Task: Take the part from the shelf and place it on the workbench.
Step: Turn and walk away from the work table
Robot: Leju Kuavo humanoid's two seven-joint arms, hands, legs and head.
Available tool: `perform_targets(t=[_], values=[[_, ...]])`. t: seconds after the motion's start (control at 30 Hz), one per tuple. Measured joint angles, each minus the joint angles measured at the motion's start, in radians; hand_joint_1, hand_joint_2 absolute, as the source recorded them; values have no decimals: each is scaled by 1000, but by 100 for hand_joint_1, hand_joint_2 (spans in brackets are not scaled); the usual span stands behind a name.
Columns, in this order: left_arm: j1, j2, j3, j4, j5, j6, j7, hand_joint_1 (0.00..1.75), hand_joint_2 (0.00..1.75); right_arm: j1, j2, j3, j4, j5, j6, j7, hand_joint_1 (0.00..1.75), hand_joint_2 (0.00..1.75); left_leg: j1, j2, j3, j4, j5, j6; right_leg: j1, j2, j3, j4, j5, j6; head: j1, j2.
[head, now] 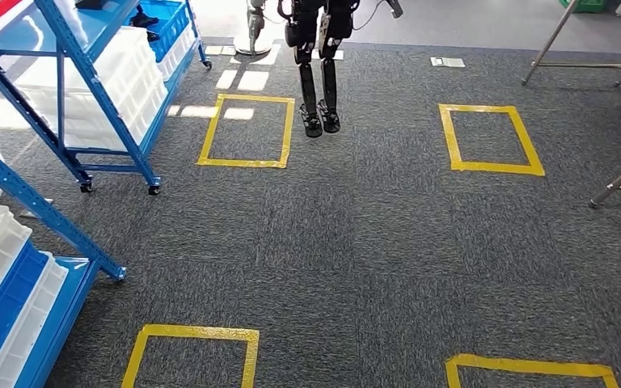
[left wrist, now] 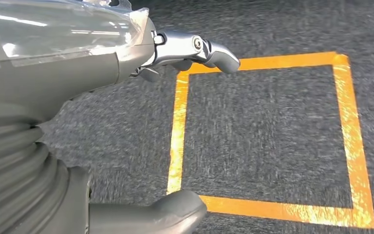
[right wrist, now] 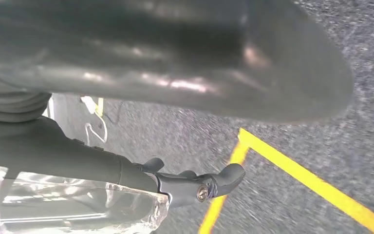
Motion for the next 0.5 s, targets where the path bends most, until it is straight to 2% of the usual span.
perform_targets(t=[0.03,0.07,0.13,0.17,0.23,0.3,0.33,0.37,0.4,0.43,0.47,0.5], values=[[0,0,0,0,0,0,2,0,175,-1,0,2,0,0,2,-1,0,0,-1,-11,-2,4,-2,-7,-2,11,25,-61,24,3,0,0],[0,0,0,0,1,1,3,0,175,-1,1,6,0,0,4,-3,0,0,-2,-19,-3,6,-3,-14,-2,20,39,-97,36,0,-1,0],[1,0,0,0,3,3,4,0,175,-3,0,17,0,0,9,-6,0,0,-3,-32,-7,6,-4,-28,7,14,46,-111,42,-18,-2,0],[3,0,1,0,5,3,4,0,175,-4,-1,23,0,0,11,-8,0,0,1,-36,-10,6,-2,-34,5,7,48,-113,45,-28,-2,0],[6,0,1,0,8,3,3,0,175,-7,-2,33,0,1,14,-11,0,0,5,-8,-29,40,-27,-42,2,-9,51,-117,53,-47,-5,0],[6,-1,2,1,10,3,2,0,175,-7,-3,41,0,1,14,-14,0,0,4,39,-80,148,-94,-47,5,-28,48,-118,56,-59,-10,0],[5,-2,2,1,10,3,2,0,175,-5,-3,43,0,1,15,-14,0,0,5,52,-112,217,-128,-49,9,-39,47,-118,56,-61,-12,0],[5,-2,2,1,10,3,2,0,175,-3,-3,45,0,1,15,-14,0,0,6,59,-139,273,-149,-51,12,-50,46,-118,55,-62,-12,0],[6,-2,2,1,11,3,2,0,175,-2,-4,46,0,1,15,-14,0,0,6,64,-151,300,-152,-52,14,-62,46,-118,54,-62,-12,0],[7,-2,2,1,11,3,2,0,175,-2,-4,48,0,1,15,-14,0,0,7,68,-142,286,-135,-52,15,-72,46,-118,54,-62,-12,0],[8,-2,2,1,11,3,2,0,175,-3,-4,49,0,1,15,-14,0,0,8,77,-114,234,-106,-51,15,-81,47,-118,53,-62,-12,0],[8,-2,2,1,12,3,1,0,175,-5,-4,50,0,1,15,-14,0,0,8,98,-73,160,-73,-49,17,-89,49,-117,51,-62,-13,0]])
